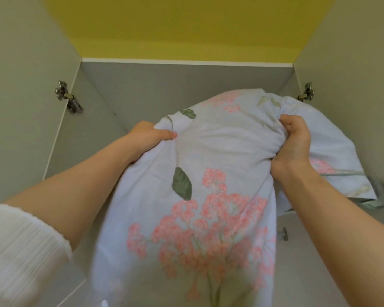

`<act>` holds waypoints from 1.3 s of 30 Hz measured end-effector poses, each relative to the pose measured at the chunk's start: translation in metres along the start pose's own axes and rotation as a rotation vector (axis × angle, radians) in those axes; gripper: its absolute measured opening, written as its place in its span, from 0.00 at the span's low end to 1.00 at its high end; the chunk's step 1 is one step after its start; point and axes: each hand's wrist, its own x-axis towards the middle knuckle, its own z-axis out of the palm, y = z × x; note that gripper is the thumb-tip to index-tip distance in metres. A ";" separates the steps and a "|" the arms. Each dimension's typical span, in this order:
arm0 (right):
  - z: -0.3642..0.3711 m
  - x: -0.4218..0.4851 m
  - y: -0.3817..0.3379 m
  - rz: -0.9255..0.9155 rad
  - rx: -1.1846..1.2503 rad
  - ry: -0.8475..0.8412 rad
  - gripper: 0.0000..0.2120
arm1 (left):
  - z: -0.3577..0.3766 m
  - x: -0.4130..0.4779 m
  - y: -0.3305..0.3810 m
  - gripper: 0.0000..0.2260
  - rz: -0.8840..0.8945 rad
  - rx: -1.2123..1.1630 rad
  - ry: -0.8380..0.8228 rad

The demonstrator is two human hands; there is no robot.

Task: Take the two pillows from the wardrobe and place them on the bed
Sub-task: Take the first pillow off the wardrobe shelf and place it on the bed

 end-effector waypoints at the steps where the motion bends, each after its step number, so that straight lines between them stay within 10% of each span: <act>1: 0.001 -0.001 -0.001 0.003 -0.026 -0.020 0.11 | 0.001 -0.006 -0.002 0.12 -0.002 -0.067 0.004; 18: -0.037 -0.047 0.036 0.271 -0.386 -0.164 0.04 | 0.039 -0.095 -0.094 0.13 -0.417 -0.739 -0.350; 29: -0.089 -0.081 0.074 -0.168 -0.821 0.250 0.11 | 0.084 -0.124 -0.113 0.17 -0.429 -0.721 -0.102; 39: -0.132 -0.096 0.098 0.142 -0.676 0.436 0.44 | 0.106 -0.148 -0.140 0.06 -0.337 -0.968 -0.108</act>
